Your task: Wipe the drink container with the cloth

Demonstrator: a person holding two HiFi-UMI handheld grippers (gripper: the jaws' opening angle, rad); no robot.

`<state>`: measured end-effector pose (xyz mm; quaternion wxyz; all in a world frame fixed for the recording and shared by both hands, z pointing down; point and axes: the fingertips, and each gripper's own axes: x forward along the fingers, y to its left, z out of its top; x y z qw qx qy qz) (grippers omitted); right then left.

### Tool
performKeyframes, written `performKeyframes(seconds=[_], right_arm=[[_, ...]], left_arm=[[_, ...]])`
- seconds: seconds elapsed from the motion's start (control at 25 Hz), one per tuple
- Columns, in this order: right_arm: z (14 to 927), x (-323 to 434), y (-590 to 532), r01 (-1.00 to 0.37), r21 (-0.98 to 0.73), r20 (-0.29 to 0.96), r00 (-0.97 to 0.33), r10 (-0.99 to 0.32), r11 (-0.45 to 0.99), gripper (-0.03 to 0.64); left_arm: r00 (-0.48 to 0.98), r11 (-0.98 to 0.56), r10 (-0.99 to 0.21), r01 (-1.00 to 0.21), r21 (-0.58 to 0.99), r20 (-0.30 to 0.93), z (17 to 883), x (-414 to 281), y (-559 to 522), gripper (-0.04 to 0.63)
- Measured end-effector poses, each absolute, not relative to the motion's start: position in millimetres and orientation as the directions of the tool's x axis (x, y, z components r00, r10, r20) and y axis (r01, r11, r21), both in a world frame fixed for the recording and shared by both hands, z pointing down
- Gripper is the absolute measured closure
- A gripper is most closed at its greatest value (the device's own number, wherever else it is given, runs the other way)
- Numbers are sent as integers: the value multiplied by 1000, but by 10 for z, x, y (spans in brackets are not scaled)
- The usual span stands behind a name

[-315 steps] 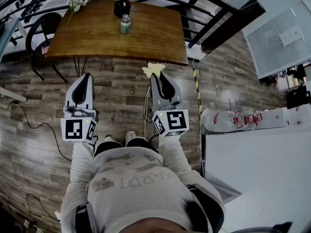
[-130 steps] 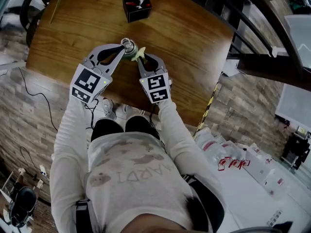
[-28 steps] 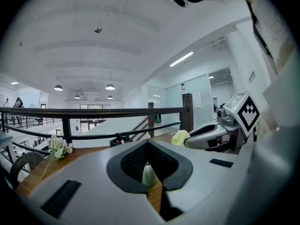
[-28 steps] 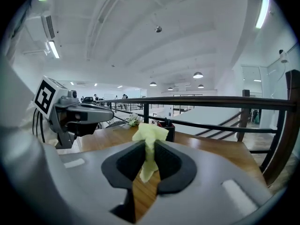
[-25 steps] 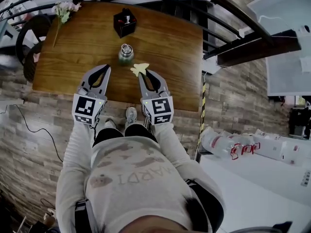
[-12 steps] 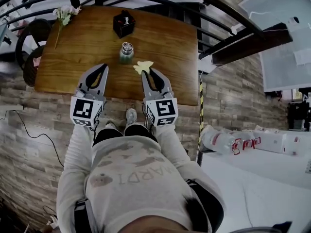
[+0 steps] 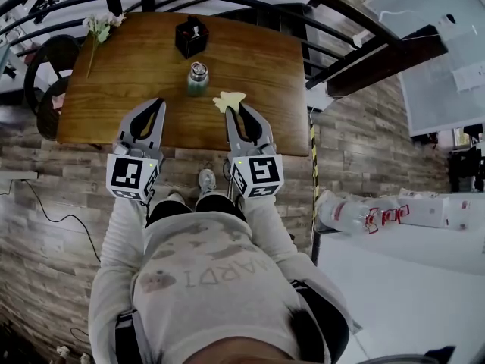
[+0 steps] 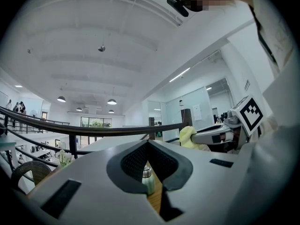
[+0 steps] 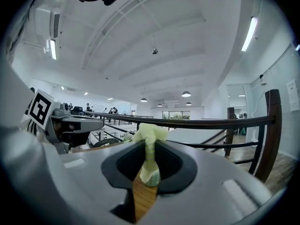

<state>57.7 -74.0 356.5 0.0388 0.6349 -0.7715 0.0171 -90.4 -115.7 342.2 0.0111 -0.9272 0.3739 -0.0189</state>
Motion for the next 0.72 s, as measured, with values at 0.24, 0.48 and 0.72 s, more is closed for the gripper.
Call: performKeyframes(seconds=[0.24,0.48,0.72], right_arm=[[3407,569,-597,-987,17,42,-156,-987,157,545],[3257,522,-454,-991,24,7,-135,-991,135,545],[3201,468,-397,-992,33,-9,-118,-993,118,545]], left_arm=[[714,-714,-700,-699,-35,5,3326,-1038,-1058,589],[712,-711,-702,-702,-33,-20,3228,-1177,-945,589],[703,-703,-711,-711,-17,-35,3205,-1309,-926,589]])
